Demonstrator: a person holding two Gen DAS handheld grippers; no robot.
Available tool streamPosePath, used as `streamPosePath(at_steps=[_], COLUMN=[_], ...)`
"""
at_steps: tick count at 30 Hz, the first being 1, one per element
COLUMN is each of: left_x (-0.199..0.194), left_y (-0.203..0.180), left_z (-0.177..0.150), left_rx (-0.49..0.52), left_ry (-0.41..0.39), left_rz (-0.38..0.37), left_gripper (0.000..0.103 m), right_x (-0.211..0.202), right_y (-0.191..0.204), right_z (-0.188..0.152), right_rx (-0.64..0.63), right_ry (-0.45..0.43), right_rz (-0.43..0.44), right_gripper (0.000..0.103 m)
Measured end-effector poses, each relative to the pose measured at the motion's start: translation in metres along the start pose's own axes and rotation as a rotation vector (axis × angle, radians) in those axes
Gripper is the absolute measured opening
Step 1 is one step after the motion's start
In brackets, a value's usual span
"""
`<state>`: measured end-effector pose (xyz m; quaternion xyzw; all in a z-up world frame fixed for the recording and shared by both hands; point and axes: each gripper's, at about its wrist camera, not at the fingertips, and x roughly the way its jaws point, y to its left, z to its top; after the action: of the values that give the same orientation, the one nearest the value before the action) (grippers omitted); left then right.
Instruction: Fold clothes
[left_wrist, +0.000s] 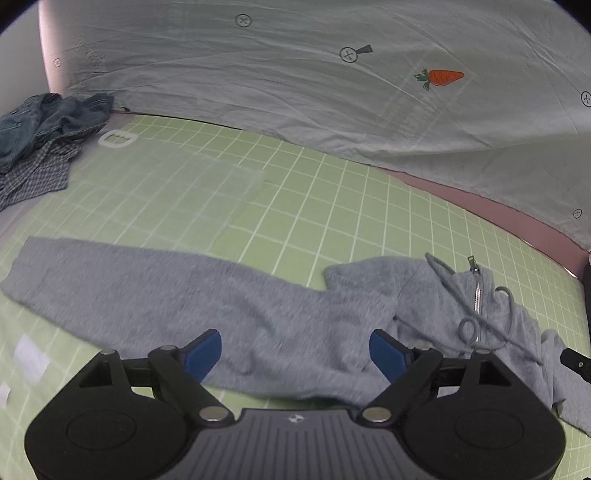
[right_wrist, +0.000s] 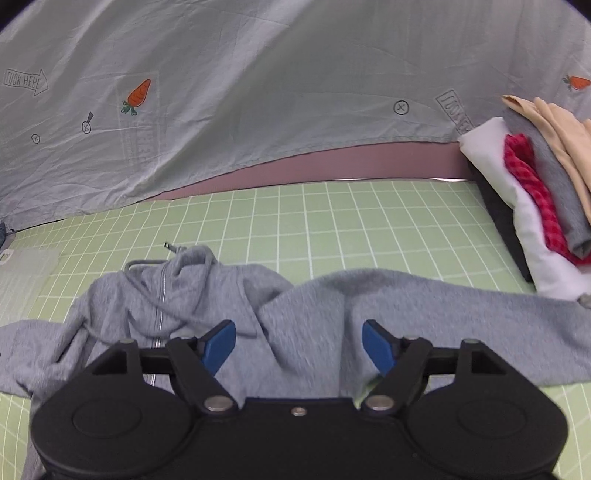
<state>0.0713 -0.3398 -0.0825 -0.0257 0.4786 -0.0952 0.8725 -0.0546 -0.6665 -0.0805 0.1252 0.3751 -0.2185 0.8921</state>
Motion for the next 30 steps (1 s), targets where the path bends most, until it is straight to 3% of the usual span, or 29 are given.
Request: streamPosePath(at_steps=[6,11,13,14,15,16,18,19,25,28,30], left_x=[0.074,0.114,0.121,0.123,0.123,0.119,0.106,0.093,-0.003,-0.043,-0.051], left_y=[-0.029,-0.046,-0.051,-0.053,-0.054,-0.057,-0.060,-0.060,-0.049,-0.037,-0.027], left_z=[0.043,0.049,0.049,0.048,0.047,0.045,0.042,0.040,0.021,-0.010,-0.040], left_rx=[0.081,0.119,0.121,0.116,0.108,0.108,0.113,0.107,0.086,0.080,0.082], left_ry=[0.053,0.138,0.162,0.172,0.177,0.173,0.143,0.115,-0.012,-0.010,0.046], left_rz=[-0.049,-0.135,-0.161,-0.176,-0.186,-0.198,-0.210,-0.213,-0.269,-0.259,-0.227], left_gripper=[0.088,0.085,0.066,0.038,0.011,0.005,0.002,0.002,0.002,0.002,0.002], right_x=[0.072,0.116,0.122,0.122,0.121,0.118,0.109,0.099,0.006,-0.042,-0.064], right_y=[0.010,0.015,0.011,0.009,0.005,0.002,-0.002,-0.003,-0.014,-0.018,-0.017], right_z=[0.043,0.044,0.038,0.035,0.032,0.030,0.025,0.023,0.006,-0.021,-0.048], right_rx=[0.019,0.015,0.055,0.077,0.110,0.135,0.162,0.157,0.142,0.130,0.114], right_ry=[0.063,0.163,0.193,0.199,0.200,0.197,0.182,0.159,-0.005,-0.039,-0.018], right_rz=[0.104,0.158,0.182,0.194,0.223,0.245,0.277,0.286,0.330,0.363,0.370], right_gripper=[0.080,0.080,0.079,0.074,0.055,0.046,0.025,0.021,0.017,0.017,0.017])
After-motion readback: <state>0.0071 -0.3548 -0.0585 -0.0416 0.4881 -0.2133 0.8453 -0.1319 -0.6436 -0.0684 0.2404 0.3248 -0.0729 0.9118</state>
